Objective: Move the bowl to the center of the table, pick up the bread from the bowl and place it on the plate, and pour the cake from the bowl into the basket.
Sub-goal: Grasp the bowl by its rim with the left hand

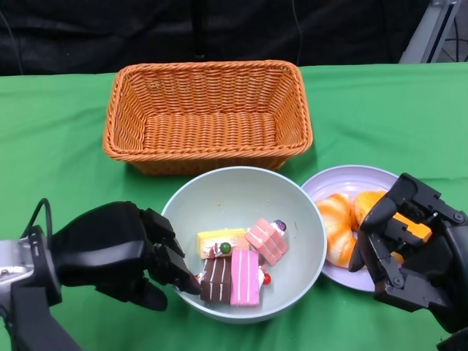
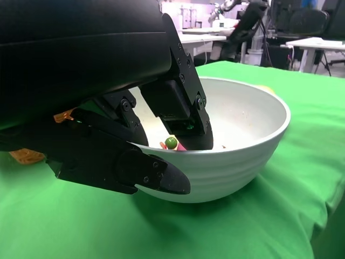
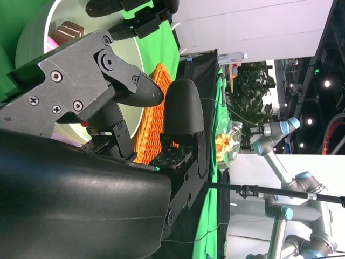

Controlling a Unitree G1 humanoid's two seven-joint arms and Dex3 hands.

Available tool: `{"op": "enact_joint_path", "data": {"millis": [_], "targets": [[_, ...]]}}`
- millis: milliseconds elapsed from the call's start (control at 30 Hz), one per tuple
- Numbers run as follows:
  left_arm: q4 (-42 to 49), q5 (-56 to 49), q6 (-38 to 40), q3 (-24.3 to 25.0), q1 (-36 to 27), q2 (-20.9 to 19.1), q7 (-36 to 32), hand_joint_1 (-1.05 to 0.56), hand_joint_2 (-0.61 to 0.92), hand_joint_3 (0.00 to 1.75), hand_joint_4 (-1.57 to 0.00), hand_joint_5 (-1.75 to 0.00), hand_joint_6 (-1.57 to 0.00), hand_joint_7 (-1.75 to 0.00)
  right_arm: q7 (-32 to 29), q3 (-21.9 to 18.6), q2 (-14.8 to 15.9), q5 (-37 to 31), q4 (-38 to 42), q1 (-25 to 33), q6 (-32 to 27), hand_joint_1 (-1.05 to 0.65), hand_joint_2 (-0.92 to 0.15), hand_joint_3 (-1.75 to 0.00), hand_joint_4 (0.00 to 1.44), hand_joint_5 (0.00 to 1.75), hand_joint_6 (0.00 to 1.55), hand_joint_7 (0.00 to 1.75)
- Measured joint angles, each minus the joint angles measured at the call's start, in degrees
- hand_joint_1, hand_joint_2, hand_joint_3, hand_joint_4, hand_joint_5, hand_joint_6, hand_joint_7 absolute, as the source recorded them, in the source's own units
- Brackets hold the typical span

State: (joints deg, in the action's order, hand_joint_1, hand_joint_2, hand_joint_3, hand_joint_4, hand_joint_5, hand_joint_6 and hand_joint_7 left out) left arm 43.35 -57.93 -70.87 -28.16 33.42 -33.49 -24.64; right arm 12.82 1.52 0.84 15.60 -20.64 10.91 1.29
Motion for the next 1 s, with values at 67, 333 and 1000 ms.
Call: {"op": "enact_joint_path", "data": {"millis": [67, 333, 1000], "targets": [[-0.5, 0.0, 0.8, -0.6, -0.1, 0.0, 0.2, -0.43, 0.92, 0.06, -0.80, -0.40, -0.99, -0.08, 0.0, 0.0, -0.1, 0.0, 0.0, 0.0, 0.0, -0.14, -0.56, -1.11, 0.69, 1.75, 0.57, 1.53], [-1.4, 0.0, 1.6, -1.5, -0.3, 0.0, 0.3, -0.43, 0.92, 0.06, -0.81, -0.38, -1.00, -0.07, 0.0, 0.0, -0.2, 0.0, 0.0, 0.0, 0.0, -0.14, -0.56, -1.12, 0.69, 1.75, 0.57, 1.54], [-12.6, 5.7, 14.7, -3.6, -3.3, -0.1, 23.2, -0.47, 0.92, 0.16, -0.81, -0.16, -0.84, 0.00, -0.7, 0.3, -0.5, -0.1, -1.1, 0.7, 0.0, -0.15, -0.54, -1.12, 0.69, 1.75, 0.57, 1.55]]}}
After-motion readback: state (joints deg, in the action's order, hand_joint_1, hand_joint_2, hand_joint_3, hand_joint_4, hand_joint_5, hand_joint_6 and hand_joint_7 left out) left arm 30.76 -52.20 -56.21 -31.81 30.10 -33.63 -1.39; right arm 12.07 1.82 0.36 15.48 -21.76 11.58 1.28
